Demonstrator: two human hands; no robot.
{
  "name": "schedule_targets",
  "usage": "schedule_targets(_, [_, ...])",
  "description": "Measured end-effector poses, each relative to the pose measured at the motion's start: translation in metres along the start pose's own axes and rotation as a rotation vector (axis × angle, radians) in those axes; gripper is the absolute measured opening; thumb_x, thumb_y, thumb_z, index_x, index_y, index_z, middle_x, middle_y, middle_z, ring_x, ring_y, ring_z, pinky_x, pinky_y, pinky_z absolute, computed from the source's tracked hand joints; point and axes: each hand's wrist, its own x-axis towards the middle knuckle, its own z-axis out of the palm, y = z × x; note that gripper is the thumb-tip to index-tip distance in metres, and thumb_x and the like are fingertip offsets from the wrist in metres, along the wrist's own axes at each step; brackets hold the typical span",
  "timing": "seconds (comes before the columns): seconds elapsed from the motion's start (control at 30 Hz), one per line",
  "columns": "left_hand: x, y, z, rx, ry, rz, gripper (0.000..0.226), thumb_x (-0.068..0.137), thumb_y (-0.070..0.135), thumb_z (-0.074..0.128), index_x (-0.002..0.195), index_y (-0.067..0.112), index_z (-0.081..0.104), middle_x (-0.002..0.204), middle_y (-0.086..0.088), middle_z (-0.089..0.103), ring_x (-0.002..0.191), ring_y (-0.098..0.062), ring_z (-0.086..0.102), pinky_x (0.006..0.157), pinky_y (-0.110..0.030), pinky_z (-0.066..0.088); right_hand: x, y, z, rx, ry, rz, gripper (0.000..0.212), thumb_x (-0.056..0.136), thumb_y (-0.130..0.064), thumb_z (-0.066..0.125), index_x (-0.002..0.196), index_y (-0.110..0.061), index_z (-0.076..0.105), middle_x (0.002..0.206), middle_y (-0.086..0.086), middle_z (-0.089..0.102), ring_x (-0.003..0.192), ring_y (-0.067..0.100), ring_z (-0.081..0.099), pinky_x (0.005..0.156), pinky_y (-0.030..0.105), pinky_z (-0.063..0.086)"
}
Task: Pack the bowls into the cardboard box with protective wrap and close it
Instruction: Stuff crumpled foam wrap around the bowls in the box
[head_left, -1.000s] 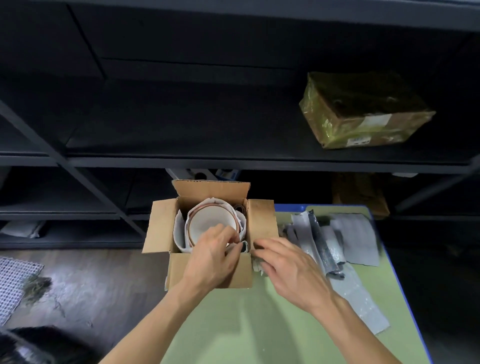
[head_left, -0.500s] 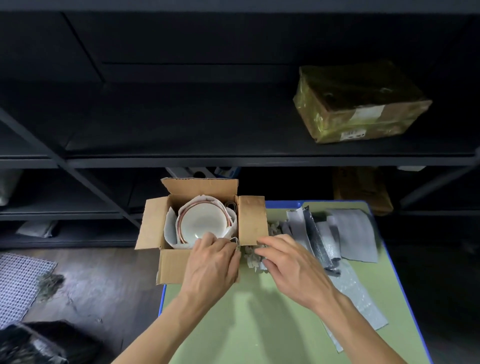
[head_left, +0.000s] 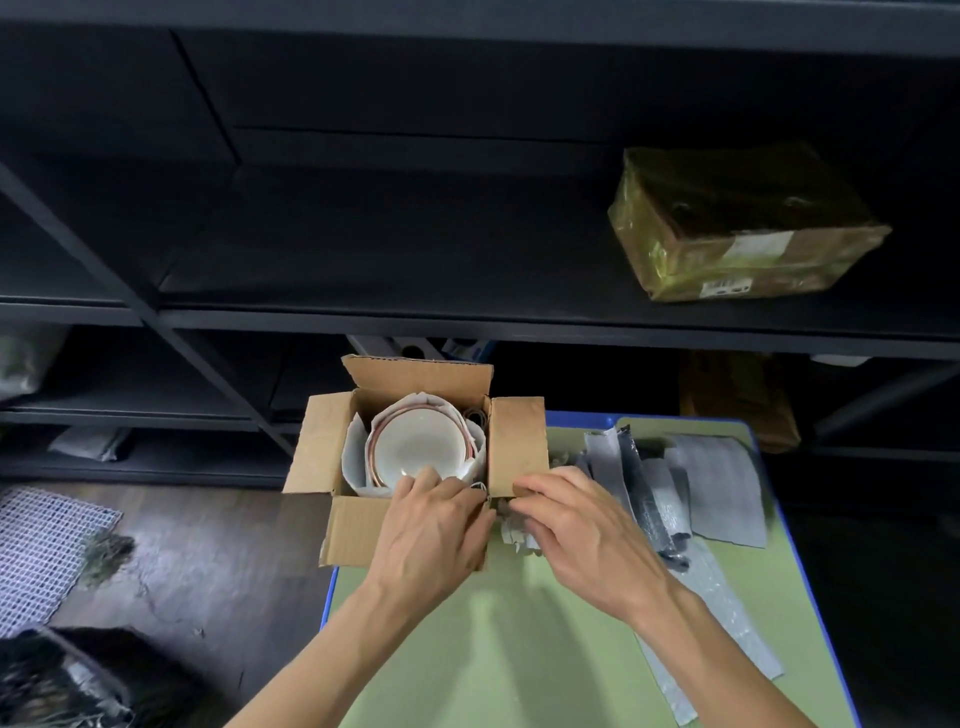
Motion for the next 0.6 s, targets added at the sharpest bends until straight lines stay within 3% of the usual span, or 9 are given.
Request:
schedule_targets(0.13, [-0.005, 0.007, -0.004, -0.149, 0.075, 0.000, 0.028, 0.099, 0.036, 0.043, 0.090, 0.028, 0.067, 0.082, 0.011, 0.059, 0.072, -0.019, 0.044, 0.067, -0.038, 0.040, -0.014, 0.009, -0.002, 0.026, -0.005, 0.051, 0.025, 0.097, -0.021, 0.053, 0.115, -0.023, 0.070, 0.127, -0.015, 0.059, 0.114, 0.014, 0.053, 0.091, 0.033, 0.051])
schedule_targets(0.23, [-0.002, 0.026, -0.006, -0.227, 0.110, 0.058, 0.022, 0.100, 0.031, 0.048, 0.090, 0.024, 0.066, 0.081, 0.008, 0.055, 0.072, -0.019, 0.046, 0.066, -0.038, 0.041, -0.026, 0.016, -0.006, 0.024, -0.002, 0.099, 0.025, 0.096, -0.017, 0.056, 0.117, -0.024, 0.068, 0.123, -0.018, 0.057, 0.112, 0.013, 0.054, 0.087, 0.031, 0.051])
schedule_targets(0.43, [0.004, 0.074, 0.013, -0.303, -0.008, 0.223, 0.027, 0.103, 0.030, 0.045, 0.087, 0.019, 0.064, 0.082, 0.004, 0.055, 0.076, -0.019, 0.049, 0.071, -0.036, 0.044, -0.058, 0.035, -0.013, -0.017, -0.020, 0.257, 0.024, 0.093, -0.018, 0.063, 0.115, -0.026, 0.067, 0.114, -0.018, 0.060, 0.106, 0.010, 0.055, 0.081, 0.019, 0.044])
schedule_targets(0.6, [0.002, 0.098, 0.055, -0.299, -0.187, 0.269, 0.026, 0.099, 0.033, 0.042, 0.099, 0.023, 0.066, 0.092, 0.006, 0.060, 0.085, -0.018, 0.055, 0.074, -0.037, 0.049, -0.099, 0.064, -0.008, -0.049, -0.135, 0.533, 0.028, 0.099, -0.026, 0.050, 0.123, -0.032, 0.062, 0.119, -0.016, 0.059, 0.115, 0.011, 0.053, 0.081, 0.028, 0.047])
